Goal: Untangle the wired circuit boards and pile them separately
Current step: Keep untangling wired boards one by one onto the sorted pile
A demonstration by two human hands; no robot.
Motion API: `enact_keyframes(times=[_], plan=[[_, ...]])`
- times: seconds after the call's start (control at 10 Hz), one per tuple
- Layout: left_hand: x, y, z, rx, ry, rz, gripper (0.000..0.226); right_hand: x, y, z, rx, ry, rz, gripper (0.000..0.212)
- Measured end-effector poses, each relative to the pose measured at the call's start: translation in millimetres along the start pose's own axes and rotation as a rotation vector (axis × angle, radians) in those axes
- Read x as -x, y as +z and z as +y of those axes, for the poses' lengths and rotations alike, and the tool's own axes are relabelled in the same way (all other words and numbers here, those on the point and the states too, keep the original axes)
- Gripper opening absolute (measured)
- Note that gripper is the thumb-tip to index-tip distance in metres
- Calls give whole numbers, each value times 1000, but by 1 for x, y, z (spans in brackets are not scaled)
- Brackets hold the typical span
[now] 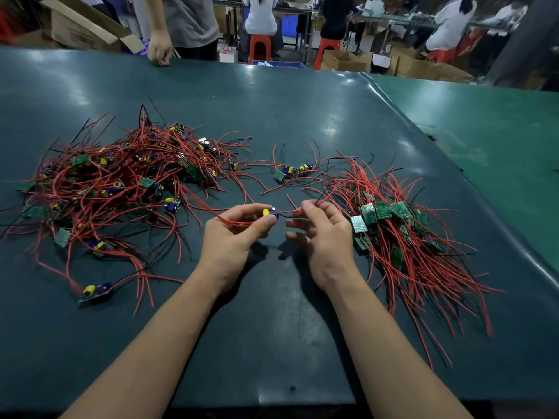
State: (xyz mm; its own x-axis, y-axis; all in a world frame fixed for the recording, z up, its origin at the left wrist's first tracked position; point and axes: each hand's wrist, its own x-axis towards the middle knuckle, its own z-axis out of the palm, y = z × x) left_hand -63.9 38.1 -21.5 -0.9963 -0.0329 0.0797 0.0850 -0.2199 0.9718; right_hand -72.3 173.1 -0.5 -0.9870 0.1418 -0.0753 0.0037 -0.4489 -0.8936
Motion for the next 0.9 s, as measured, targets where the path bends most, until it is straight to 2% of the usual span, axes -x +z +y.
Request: enact_keyframes(times=[0.1, 0.2, 0.3, 0.4, 0.5, 0.6, 0.7, 0.8, 0.9], plan=[[2, -7, 1, -196, 56, 109, 21, 2, -1, 0, -40, 30, -51, 6], [3, -6, 2, -179, 37, 113, 26, 9, 0, 5, 39, 61, -204, 13], [3, -7, 3, -184, 23, 31, 25, 11, 0, 5, 74, 43, -206, 15], [3, -12, 3, -148, 6, -16, 26, 10, -5, 0, 17, 103, -246, 13], [0, -17, 5, -117, -50, -81, 25, 10, -9, -4, 50, 132, -358, 17], [2, -18, 5, -46, -123, -145, 23, 8, -10, -6, 54, 123, -331, 14], [1, -14, 4, -65, -120, -147, 24, 6, -10, -4, 9, 131, -246, 12], [4, -10, 6, -33, -40, -84, 23, 2, -8, 1, 28, 65, -76, 13], [5, -3, 7, 37, 39, -79, 22, -1, -9, 5, 123, -91, 95, 16]])
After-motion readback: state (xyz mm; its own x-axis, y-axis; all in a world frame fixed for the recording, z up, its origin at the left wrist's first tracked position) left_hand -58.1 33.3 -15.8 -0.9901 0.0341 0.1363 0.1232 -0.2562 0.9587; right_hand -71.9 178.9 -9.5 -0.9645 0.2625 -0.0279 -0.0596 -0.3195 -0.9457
